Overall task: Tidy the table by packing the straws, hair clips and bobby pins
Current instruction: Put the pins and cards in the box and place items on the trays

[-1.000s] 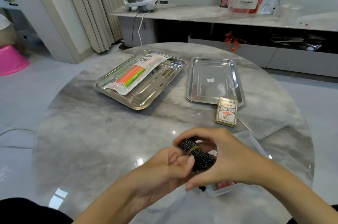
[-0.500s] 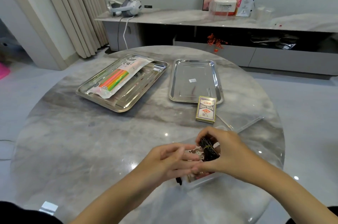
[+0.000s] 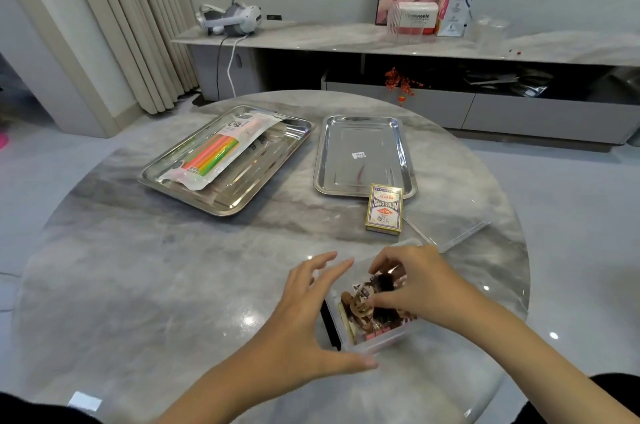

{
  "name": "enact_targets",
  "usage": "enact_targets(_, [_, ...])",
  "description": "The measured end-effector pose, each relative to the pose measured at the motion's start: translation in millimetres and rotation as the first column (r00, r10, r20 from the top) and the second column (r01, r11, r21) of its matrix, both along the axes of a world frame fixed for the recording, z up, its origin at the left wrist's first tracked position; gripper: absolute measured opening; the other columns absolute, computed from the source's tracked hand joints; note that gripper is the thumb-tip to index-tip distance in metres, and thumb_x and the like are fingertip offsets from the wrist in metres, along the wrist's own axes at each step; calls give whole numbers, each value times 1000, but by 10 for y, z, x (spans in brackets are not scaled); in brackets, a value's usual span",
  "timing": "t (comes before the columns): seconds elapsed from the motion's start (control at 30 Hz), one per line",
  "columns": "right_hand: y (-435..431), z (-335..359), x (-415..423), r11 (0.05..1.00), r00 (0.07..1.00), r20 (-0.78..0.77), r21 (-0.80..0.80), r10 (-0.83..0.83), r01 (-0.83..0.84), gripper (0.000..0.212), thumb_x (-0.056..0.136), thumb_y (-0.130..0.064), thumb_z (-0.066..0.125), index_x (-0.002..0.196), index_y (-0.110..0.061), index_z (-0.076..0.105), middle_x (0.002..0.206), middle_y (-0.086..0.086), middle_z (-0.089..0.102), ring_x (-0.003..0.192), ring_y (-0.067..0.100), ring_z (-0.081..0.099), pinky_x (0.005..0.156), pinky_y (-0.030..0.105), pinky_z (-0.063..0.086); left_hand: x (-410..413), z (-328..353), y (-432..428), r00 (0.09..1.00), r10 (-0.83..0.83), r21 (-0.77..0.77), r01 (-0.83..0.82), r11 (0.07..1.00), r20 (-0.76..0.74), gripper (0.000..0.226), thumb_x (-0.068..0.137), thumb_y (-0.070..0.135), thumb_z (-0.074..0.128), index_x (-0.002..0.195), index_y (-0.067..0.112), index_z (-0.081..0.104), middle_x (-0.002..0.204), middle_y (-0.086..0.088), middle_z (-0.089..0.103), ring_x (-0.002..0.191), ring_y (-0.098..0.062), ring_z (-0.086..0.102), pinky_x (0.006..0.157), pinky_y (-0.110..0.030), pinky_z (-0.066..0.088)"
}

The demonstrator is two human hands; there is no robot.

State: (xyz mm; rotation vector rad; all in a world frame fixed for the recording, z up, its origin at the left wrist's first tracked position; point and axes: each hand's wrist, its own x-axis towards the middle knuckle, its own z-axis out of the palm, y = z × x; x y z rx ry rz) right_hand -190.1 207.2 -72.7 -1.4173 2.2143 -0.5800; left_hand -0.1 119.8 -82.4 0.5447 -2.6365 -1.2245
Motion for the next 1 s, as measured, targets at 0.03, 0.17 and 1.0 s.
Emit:
enact_targets(0.03, [-15, 32, 2, 999, 999, 34, -20, -35, 36, 24, 70, -35, 80, 88, -23, 69, 89, -7, 66, 81, 5, 61, 76, 20, 53, -3, -27, 0, 999, -36, -37, 36, 999, 6, 101, 63, 63, 73, 142, 50, 12, 142, 34, 2, 136, 12, 1, 108, -11, 19])
enact_targets(0.17, [-58, 179, -78, 946, 973, 24, -228, -230, 230, 10, 83, -34, 68, 79, -25, 71, 71, -9, 68, 68, 8, 66, 70, 38, 58, -33, -107, -35, 997, -71, -139, 69, 988, -8, 101, 70, 59, 70, 146, 43, 5, 144, 31, 3, 138, 8, 7, 113, -19, 23])
enact_targets(1.0, [-558, 94, -575, 937, 937, -63, 49, -344, 347, 48, 84, -19, 68, 128, -22, 50, 126, 12, 57, 109, 29, 55, 84, 31, 45, -118, -141, -501, 999, -32, -80, 32, 996, -1, 100, 72, 41, 77, 148, 34, 13, 141, 31, 11, 131, 15, 18, 100, 0, 23])
